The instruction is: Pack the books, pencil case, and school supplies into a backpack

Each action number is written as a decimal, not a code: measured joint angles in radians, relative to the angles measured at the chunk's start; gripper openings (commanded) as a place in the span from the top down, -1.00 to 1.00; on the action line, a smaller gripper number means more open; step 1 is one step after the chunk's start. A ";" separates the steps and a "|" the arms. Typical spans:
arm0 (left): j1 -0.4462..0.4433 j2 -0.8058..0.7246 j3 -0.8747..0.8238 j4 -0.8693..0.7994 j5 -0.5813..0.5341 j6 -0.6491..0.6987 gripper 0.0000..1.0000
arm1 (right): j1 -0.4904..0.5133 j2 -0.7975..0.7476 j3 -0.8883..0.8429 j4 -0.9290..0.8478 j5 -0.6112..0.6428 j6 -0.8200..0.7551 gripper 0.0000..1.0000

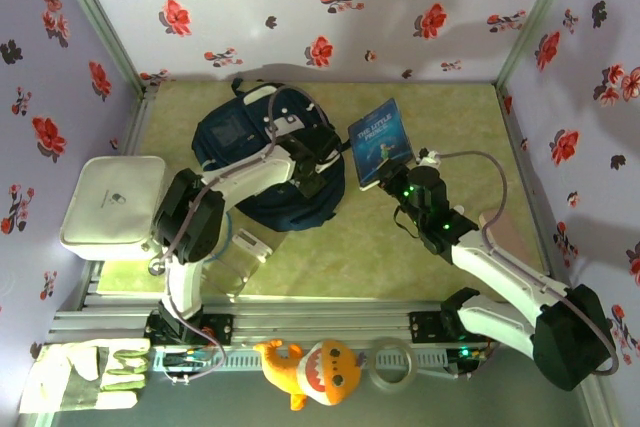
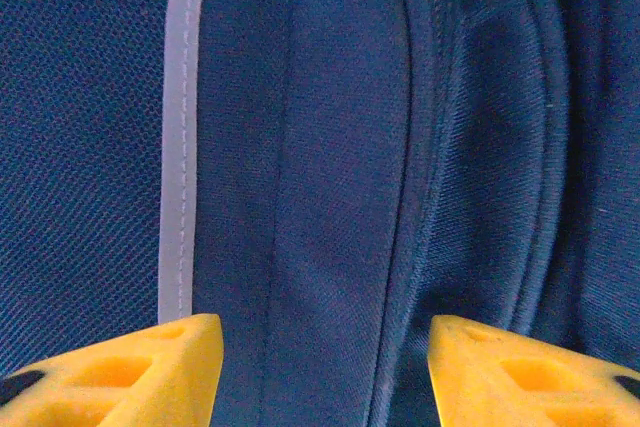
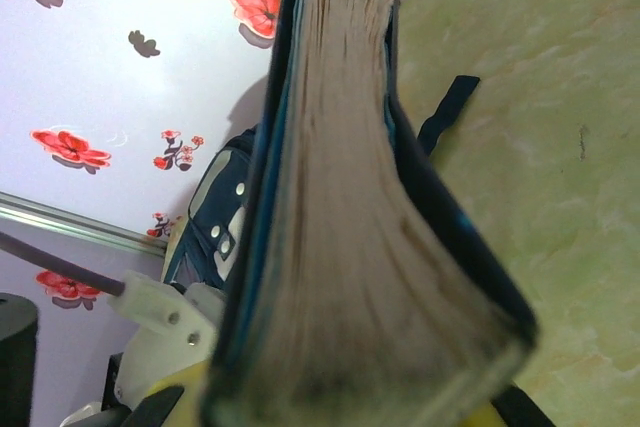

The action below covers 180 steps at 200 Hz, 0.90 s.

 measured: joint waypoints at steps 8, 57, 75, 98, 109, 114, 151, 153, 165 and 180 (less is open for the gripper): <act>-0.002 0.011 0.003 -0.005 -0.018 0.002 -0.03 | -0.001 0.000 -0.001 -0.003 0.000 0.000 0.73; -0.006 0.053 0.027 -0.032 -0.064 0.016 0.30 | -0.004 0.000 -0.001 -0.011 0.000 0.000 0.72; -0.010 0.054 0.035 -0.043 -0.067 0.018 0.48 | -0.004 0.000 -0.001 -0.011 0.000 0.000 0.73; -0.013 0.054 0.046 -0.054 -0.070 0.013 0.68 | -0.005 0.000 -0.001 -0.011 0.000 0.000 0.72; -0.013 0.054 0.049 -0.055 -0.070 0.013 0.76 | -0.006 0.000 -0.001 -0.011 0.000 0.000 0.72; -0.013 0.054 0.049 -0.055 -0.071 0.013 0.79 | -0.006 0.000 -0.001 -0.011 0.000 0.000 0.72; -0.013 0.026 0.050 -0.060 -0.072 0.002 0.87 | -0.006 0.000 -0.001 -0.012 0.005 0.000 0.72; -0.013 0.022 0.050 -0.060 -0.073 0.001 0.88 | -0.006 0.000 -0.001 -0.013 0.007 0.000 0.72; -0.010 -0.006 0.050 -0.060 -0.077 -0.006 0.91 | -0.008 -0.005 -0.002 -0.019 0.014 0.001 0.72; -0.004 -0.050 0.050 -0.060 -0.083 -0.014 1.00 | -0.010 -0.014 -0.009 -0.026 0.026 0.001 0.72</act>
